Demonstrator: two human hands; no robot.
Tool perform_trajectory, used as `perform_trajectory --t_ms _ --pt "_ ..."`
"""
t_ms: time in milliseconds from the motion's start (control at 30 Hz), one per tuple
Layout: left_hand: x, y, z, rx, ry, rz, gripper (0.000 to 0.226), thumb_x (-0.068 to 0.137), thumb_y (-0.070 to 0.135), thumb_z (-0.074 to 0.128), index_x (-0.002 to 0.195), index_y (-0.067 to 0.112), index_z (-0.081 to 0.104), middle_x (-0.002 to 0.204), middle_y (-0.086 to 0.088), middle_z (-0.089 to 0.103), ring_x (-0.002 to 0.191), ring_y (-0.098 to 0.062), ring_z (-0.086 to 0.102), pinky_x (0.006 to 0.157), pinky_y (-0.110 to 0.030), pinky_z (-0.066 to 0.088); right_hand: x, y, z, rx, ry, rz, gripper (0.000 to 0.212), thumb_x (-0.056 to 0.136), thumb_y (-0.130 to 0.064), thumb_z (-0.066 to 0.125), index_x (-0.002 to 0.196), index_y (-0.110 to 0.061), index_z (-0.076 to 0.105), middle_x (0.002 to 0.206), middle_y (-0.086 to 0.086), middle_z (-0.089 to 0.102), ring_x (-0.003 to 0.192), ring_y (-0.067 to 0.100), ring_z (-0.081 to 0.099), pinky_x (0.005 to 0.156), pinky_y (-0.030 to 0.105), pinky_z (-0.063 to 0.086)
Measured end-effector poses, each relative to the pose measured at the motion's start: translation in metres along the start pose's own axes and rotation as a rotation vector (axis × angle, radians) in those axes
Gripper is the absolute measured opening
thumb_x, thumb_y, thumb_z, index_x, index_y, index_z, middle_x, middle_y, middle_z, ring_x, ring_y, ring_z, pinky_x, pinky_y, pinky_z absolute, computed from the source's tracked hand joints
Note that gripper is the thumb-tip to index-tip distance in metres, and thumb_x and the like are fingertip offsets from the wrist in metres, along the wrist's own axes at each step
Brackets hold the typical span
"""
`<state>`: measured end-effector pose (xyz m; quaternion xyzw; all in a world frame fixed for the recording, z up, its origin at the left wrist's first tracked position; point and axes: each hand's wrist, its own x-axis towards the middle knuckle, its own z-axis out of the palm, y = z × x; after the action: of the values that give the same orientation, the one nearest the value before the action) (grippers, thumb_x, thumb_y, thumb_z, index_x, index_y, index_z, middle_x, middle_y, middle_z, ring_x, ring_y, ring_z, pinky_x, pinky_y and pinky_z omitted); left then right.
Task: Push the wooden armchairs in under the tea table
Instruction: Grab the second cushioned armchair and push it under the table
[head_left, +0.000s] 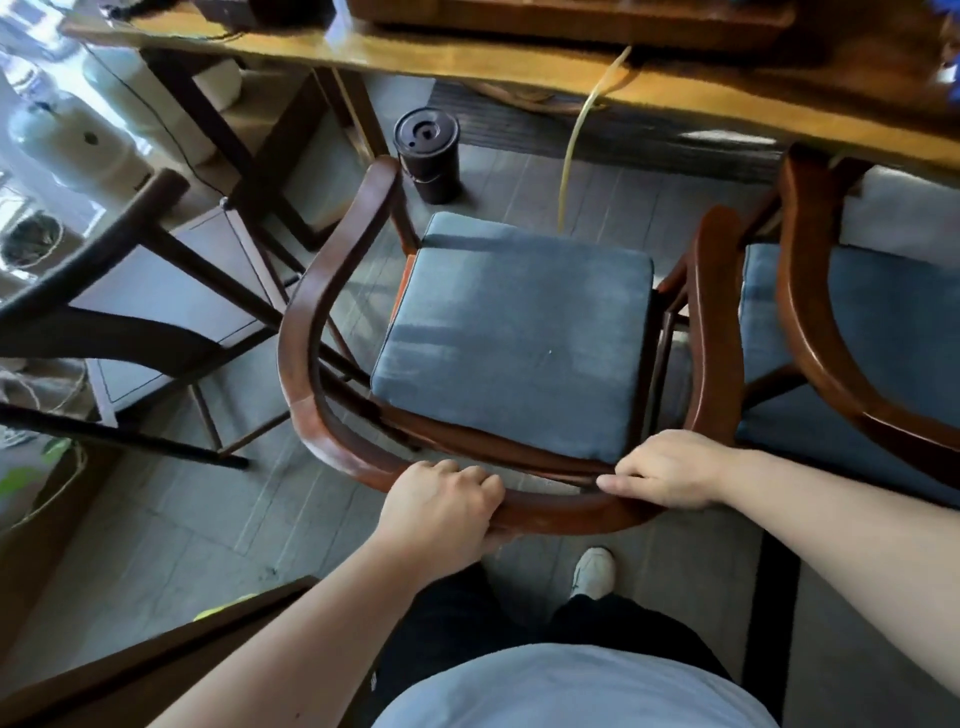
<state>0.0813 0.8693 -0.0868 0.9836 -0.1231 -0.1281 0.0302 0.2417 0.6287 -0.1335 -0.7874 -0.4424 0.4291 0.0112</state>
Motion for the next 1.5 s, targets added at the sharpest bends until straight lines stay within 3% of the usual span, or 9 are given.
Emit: perform_trajectory --t_ms 167,233,333,467,633,733,900,1033,1500 --pt "-0.012 -0.044 -0.007 -0.062 0.088 0.135 0.040 0.078 0.059 0.057 0.096 0.024 0.058 0.090 0.006 0.068 0.082 -0.022 0.063 0.067 -0.038 0.055 -0.011 -0.048 0.011 0.329 0.243 0.019 0.080 0.077 -0.087 0.022 0.110 -0.028 0.064 0.109 -0.008 0.068 0.100 0.009 0.060 0.087 0.038 0.048" --pt "-0.020 -0.079 -0.003 -0.072 0.129 0.169 0.038 0.072 0.055 0.067 0.091 0.022 0.061 0.083 0.006 0.069 0.076 -0.022 0.064 0.061 -0.036 0.055 -0.013 -0.076 0.017 0.368 0.322 0.006 0.076 0.076 -0.086 0.035 0.118 -0.028 0.061 0.116 -0.008 0.065 0.106 0.009 0.058 0.089 0.036 0.048" --pt "-0.026 -0.121 0.008 -0.106 0.142 0.197 0.033 0.074 0.052 0.061 0.087 0.022 0.063 0.077 0.007 0.068 0.070 -0.022 0.064 0.054 -0.033 0.055 -0.009 -0.112 0.028 0.281 0.429 0.036 0.069 0.073 -0.080 0.052 0.119 -0.030 0.058 0.115 -0.012 0.063 0.104 0.008 0.056 0.088 0.032 0.047" --pt "-0.021 -0.140 0.022 -0.148 0.163 0.311 0.032 0.078 0.055 0.056 0.077 0.023 0.059 0.064 0.008 0.063 0.056 -0.021 0.061 0.040 -0.029 0.047 0.004 -0.135 0.032 0.150 0.564 0.184 0.043 0.069 -0.041 0.068 0.110 -0.029 0.066 0.109 -0.013 0.069 0.099 0.015 0.064 0.081 0.034 0.053" --pt "-0.017 -0.147 0.023 -0.153 0.190 0.375 0.037 0.079 0.054 0.055 0.066 0.020 0.054 0.053 0.004 0.057 0.046 -0.022 0.056 0.035 -0.024 0.037 0.007 -0.142 0.040 0.128 0.678 0.246 0.038 0.061 -0.034 0.058 0.095 -0.023 0.073 0.092 -0.004 0.076 0.081 0.027 0.070 0.065 0.041 0.058" --pt "-0.016 -0.156 0.023 -0.179 0.186 0.382 0.039 0.082 0.054 0.053 0.067 0.018 0.059 0.054 0.005 0.059 0.047 -0.021 0.058 0.034 -0.027 0.042 0.013 -0.145 0.039 0.127 0.656 0.276 0.035 0.065 -0.037 0.052 0.092 -0.024 0.070 0.090 -0.006 0.074 0.084 0.025 0.069 0.068 0.039 0.056" --pt "-0.005 -0.186 0.013 -0.151 0.195 0.358 0.059 0.090 0.064 0.031 0.075 0.021 0.069 0.061 0.008 0.067 0.052 -0.018 0.062 0.037 -0.025 0.046 0.037 -0.154 0.028 0.097 0.665 0.265 0.032 0.071 -0.041 0.059 0.097 -0.024 0.068 0.095 -0.005 0.073 0.089 0.026 0.067 0.072 0.039 0.052" --pt "0.008 -0.213 0.001 -0.116 0.151 0.356 0.039 0.077 0.056 0.051 0.073 0.021 0.068 0.061 0.008 0.065 0.052 -0.019 0.062 0.041 -0.025 0.047 0.057 -0.159 0.014 0.111 0.690 0.231 0.034 0.080 -0.049 0.059 0.101 -0.023 0.066 0.098 -0.005 0.073 0.090 0.026 0.067 0.073 0.040 0.052" --pt "0.018 -0.226 -0.010 -0.119 0.119 0.360 0.030 0.066 0.050 0.057 0.070 0.022 0.067 0.059 0.008 0.064 0.052 -0.018 0.062 0.047 -0.024 0.050 0.065 -0.159 -0.011 0.084 0.589 0.195 0.038 0.086 -0.051 0.055 0.110 -0.022 0.062 0.104 -0.004 0.071 0.094 0.027 0.065 0.074 0.038 0.050"
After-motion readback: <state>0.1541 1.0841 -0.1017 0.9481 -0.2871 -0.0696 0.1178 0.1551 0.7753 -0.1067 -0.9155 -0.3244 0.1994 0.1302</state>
